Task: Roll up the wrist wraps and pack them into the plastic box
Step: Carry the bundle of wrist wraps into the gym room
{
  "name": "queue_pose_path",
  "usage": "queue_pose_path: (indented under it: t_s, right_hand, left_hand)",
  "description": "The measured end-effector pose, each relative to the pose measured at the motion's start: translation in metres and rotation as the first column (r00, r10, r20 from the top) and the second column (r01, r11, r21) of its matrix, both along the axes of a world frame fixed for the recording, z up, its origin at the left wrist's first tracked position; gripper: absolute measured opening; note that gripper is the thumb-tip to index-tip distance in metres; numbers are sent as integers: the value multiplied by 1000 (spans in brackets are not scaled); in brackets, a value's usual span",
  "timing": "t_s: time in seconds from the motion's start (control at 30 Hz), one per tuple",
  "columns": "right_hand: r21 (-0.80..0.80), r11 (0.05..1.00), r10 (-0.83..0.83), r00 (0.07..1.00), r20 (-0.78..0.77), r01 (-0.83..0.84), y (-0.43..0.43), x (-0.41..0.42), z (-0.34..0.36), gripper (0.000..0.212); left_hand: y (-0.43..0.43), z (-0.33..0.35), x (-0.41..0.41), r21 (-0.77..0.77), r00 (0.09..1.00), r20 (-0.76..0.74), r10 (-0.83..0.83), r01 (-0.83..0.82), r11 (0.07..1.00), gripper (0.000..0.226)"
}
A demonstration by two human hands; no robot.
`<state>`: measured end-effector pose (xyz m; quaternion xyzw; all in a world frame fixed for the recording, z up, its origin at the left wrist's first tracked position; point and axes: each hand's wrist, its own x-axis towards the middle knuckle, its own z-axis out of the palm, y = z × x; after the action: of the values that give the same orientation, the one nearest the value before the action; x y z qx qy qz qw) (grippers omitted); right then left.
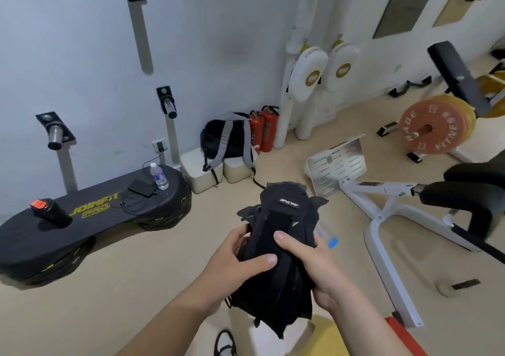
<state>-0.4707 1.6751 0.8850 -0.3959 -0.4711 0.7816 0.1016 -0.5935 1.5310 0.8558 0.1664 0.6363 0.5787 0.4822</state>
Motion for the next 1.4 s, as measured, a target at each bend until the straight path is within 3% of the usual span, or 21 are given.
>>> queue_pose_path:
  t_s: [0.2,0.5,0.77,0.97,1.07,1.2,1.3,1.4]
  right_hand:
    - [-5,993,118,993,-26,-118,74,-61,11,56]
    - [-76,906,421,905,61,-416,201,-179,-37,57]
    - [-226,736,675,716,178,-638,297,-249,-152,47]
    - [-403,646,763,557,326,-648,291,-267,-312,62]
    - [-467,653,757,505,414,-596,267,-265,-421,71]
    - [-507,657,753,460,470,-557,233,-248,-574,65]
    - [-528,659,752,451,481,-536,204,-236,-681,62]
    - [-589,621,784,423,455,-517,177,-226,-762,60]
  left_hand:
    - [68,16,-69,26,998,10,-60,60,998,69]
    - [171,-28,-132,0,947,112,300,-302,953,58]
    - [253,-138,-157,-194,835,210,509,-475,859,50]
    - [244,-289,-153,-351,780,256,570,-475,807,44]
    - [230,-397,-150,-434,782,228,580,-451,780,38]
    - [201,-550,-140,-528,794,193,576,-411,743,32]
    - [175,-659,-131,-580,828,160,537,-361,730,40]
    - [147,-748,-117,-643,825,123,551,-356,678,63]
